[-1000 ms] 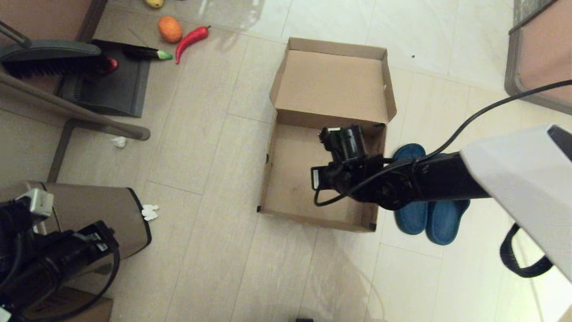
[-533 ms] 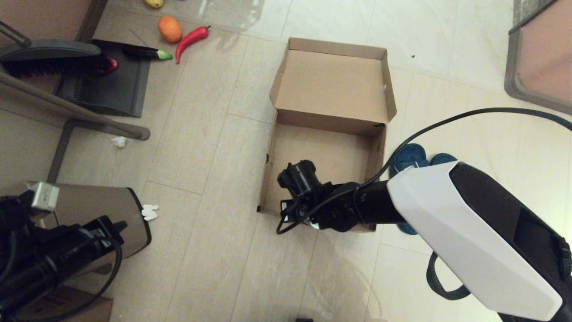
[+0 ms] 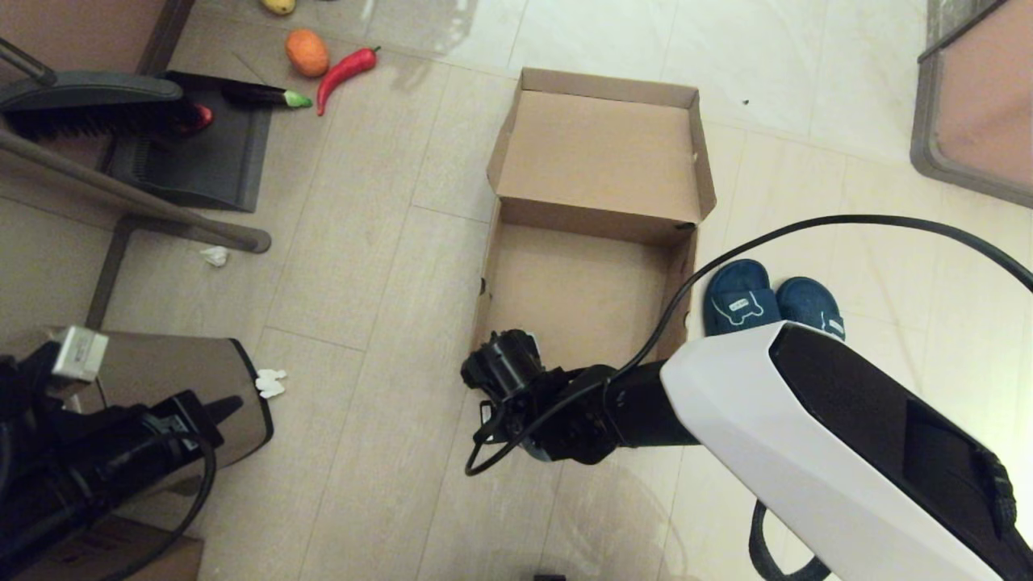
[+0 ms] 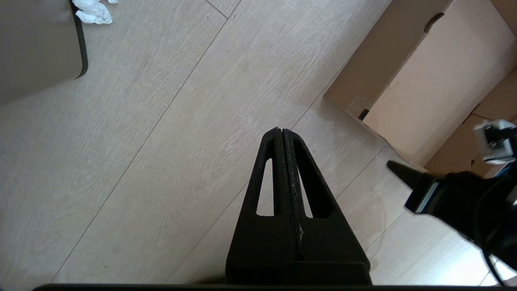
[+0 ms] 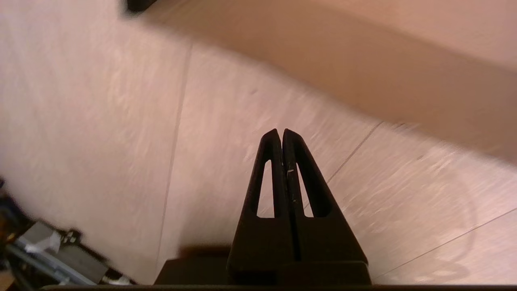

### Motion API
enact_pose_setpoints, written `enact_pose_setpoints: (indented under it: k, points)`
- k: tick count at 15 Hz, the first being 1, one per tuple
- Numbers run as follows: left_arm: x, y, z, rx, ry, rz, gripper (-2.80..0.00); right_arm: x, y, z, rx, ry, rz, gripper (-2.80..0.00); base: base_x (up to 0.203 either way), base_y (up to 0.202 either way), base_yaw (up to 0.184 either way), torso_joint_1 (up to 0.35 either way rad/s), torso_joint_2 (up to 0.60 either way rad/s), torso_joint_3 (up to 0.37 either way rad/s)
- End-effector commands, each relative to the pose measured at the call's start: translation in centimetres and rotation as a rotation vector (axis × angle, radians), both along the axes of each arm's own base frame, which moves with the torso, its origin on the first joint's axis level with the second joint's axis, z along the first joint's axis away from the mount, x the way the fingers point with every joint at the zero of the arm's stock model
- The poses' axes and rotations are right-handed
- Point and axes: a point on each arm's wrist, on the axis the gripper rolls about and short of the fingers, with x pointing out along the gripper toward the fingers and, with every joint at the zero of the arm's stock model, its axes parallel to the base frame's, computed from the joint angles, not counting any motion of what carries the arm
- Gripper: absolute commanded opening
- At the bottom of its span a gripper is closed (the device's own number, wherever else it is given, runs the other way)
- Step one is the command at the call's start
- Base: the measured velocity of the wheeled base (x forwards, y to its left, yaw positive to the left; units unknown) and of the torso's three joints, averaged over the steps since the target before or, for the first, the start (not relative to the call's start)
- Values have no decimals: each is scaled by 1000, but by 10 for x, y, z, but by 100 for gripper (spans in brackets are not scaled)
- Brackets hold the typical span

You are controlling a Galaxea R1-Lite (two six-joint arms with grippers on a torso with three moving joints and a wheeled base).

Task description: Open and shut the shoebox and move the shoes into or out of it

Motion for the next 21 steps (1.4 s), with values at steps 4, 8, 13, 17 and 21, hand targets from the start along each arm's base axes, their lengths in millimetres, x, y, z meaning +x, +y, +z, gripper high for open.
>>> enact_pose_setpoints:
  k: [4,8,13,17,21]
  points:
    - [-1,1,2,-2,-11,8,-280,-11,8,18,30,-28,17,-280,0,0,0,0,0,0]
    - [-1,1,-2,-4,7,6,-280,1,-13,47,46,-52,-21,-280,0,0,0,0,0,0]
    - [-11,7,0,5,-10,61,-280,44,-15,-2,20,-26,-73,-280,0,0,0,0,0,0]
    - [-14,8,0,6,-14,72,-280,53,-9,-33,30,-2,-23,-280,0,0,0,0,0,0]
    - [-11,8,0,5,-7,69,-280,36,8,-33,30,2,21,-280,0,0,0,0,0,0]
